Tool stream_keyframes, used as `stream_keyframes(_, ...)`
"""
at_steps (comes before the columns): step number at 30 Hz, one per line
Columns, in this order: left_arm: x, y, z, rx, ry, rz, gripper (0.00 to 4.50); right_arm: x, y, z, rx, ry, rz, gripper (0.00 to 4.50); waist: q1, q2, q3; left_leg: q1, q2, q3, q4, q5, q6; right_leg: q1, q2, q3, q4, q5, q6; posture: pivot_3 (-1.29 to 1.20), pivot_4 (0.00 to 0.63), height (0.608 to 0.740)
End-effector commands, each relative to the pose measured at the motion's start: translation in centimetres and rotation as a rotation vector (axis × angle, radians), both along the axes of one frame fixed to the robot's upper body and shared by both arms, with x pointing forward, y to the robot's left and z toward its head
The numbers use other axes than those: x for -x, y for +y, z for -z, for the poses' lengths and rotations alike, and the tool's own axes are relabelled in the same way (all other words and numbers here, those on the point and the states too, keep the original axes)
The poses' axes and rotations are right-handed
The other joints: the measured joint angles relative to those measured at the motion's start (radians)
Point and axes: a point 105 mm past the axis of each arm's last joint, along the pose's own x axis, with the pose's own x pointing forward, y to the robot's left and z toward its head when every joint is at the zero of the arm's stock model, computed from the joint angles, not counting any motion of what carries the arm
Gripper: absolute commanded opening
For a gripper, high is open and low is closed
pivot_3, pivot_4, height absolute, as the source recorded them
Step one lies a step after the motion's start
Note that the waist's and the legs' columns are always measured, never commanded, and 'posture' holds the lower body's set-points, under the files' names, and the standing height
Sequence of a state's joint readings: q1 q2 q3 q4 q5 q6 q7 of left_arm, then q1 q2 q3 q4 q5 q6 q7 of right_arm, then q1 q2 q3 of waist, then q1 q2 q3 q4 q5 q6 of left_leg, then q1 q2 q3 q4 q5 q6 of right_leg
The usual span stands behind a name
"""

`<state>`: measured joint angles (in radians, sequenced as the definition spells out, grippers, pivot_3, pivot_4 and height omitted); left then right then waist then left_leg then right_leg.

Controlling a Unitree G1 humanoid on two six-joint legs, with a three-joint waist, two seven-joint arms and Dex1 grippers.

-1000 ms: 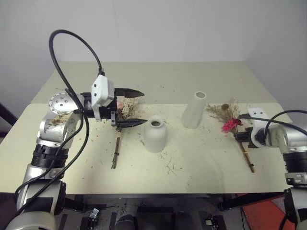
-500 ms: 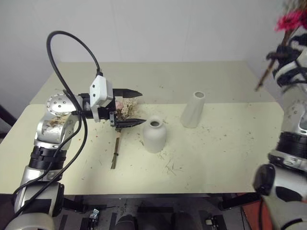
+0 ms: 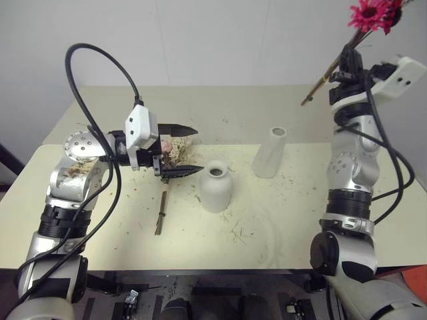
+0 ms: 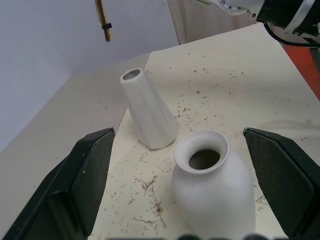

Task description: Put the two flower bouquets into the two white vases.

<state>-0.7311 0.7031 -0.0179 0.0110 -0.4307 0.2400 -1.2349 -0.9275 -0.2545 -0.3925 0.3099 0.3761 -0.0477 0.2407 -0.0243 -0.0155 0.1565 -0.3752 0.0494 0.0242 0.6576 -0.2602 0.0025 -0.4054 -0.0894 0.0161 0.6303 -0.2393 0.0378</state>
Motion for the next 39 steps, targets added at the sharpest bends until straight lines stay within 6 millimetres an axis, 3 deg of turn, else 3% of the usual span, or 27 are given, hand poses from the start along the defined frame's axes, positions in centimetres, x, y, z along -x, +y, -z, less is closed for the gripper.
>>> stream_keyframes(1,0.5,0.5,-1.2,0.01,-0.051,-0.013,4.5,1.1,1.6,-0.7,0.048,-0.067,-0.031,0.03,0.0,0.0,0.0,0.0,0.0,0.0,0.0,0.0,0.0,0.0,0.0,0.0,0.0,0.0,0.0,0.0,0.15,0.74)
stream_keyframes(18,0.6,0.6,-0.7,0.012,-0.041,-0.018,4.5,3.3,4.1,0.3,0.099,-0.054,-0.085,0.03,-0.001,0.0,0.0,0.0,0.0,0.0,0.0,0.0,0.0,0.0,0.0,0.0,0.0,0.0,0.0,0.0,0.15,0.74)
stream_keyframes(34,0.7,0.6,-0.7,0.014,-0.041,-0.02,4.5,2.2,4.7,3.3,0.149,0.027,-0.086,0.03,-0.003,0.0,0.0,0.0,0.0,0.0,0.0,0.0,0.0,0.0,0.0,0.0,0.0,0.0,0.0,0.0,0.15,0.74)
stream_keyframes(39,1.1,0.5,-1.6,0.044,-0.056,-0.009,4.5,1.8,4.7,4.2,0.176,0.048,-0.077,0.03,-0.004,0.0,0.0,0.0,0.0,0.0,0.0,0.0,0.0,0.0,0.0,0.0,0.0,0.0,0.0,0.0,0.15,0.74)
